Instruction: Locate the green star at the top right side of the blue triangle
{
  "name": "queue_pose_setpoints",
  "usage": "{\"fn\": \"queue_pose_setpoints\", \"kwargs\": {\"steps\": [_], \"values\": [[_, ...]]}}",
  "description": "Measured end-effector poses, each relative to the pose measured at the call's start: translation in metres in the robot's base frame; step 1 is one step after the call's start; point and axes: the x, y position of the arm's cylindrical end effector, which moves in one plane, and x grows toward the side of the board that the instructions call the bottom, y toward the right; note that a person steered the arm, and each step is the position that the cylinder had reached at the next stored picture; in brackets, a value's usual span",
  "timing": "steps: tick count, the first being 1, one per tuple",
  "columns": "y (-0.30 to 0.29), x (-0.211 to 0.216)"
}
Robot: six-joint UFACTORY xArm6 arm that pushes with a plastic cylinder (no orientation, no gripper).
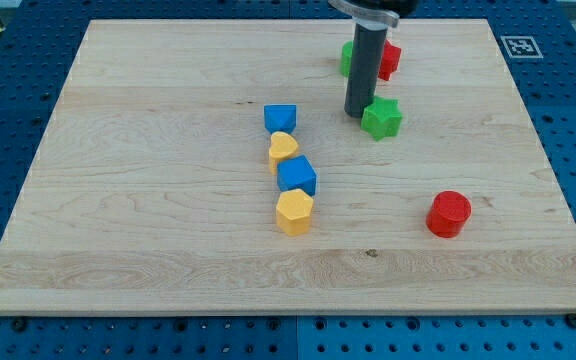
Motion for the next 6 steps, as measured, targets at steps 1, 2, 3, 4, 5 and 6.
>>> {"fn": "queue_pose_setpoints", "kwargs": {"steps": [1,2,3,4,5,6], "values": [[0.000,0.010],[-0.021,0.012],[-0.016,0.026],[0.003,0.051],[0.040,0.068],[0.070,0.058]]}}
